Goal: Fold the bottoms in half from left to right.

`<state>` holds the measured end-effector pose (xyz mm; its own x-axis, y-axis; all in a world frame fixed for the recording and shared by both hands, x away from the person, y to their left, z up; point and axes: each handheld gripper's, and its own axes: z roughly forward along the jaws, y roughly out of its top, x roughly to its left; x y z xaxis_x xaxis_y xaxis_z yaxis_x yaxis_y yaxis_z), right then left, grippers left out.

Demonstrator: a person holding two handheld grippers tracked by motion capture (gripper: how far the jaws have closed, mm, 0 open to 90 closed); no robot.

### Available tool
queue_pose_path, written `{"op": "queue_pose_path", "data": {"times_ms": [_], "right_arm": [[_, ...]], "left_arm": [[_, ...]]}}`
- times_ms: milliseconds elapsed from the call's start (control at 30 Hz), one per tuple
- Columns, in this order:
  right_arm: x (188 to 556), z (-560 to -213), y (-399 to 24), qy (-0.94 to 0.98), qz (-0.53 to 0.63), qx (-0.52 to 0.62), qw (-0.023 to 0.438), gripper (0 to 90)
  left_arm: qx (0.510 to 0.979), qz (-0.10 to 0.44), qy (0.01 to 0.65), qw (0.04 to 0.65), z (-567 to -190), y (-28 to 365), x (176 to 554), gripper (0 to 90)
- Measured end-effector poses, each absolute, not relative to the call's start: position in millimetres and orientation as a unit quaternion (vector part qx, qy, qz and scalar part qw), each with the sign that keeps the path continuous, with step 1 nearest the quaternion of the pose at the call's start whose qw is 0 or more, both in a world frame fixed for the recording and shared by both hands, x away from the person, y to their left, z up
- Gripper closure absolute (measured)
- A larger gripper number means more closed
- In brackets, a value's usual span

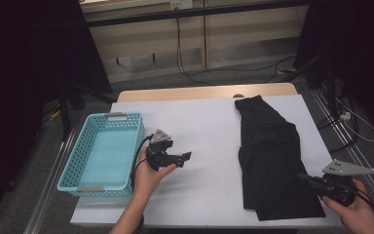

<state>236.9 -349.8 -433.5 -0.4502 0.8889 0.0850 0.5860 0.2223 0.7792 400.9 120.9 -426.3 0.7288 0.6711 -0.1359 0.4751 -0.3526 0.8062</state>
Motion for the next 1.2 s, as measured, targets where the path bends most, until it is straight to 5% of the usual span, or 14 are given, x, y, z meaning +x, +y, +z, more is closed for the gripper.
{"op": "queue_pose_path", "data": {"times_ms": [300,467,600,1067,1200], "right_arm": [[238.7,-430.3,-358.6,0.760,0.372,0.494,0.201,89.5],[245.8,-426.9,-345.7,0.756,0.367,0.501,0.205,57.5],[259.9,-426.6,-331.1,0.762,0.366,0.495,0.204,51.7],[251.8,-440.9,-329.8,0.764,0.339,0.510,0.203,55.2],[249.8,-450.7,-328.2,0.772,0.331,0.506,0.196,80.4]], "left_arm": [[0.813,0.108,0.355,0.449,-425.5,122.6,401.2,12.8],[0.814,0.110,0.355,0.446,-425.5,123.0,401.4,12.7],[0.816,0.112,0.353,0.444,-425.3,122.9,401.3,12.6],[0.819,0.116,0.347,0.442,-424.3,121.6,398.7,12.7],[0.819,0.116,0.344,0.445,-423.1,120.8,398.2,12.7]]}}
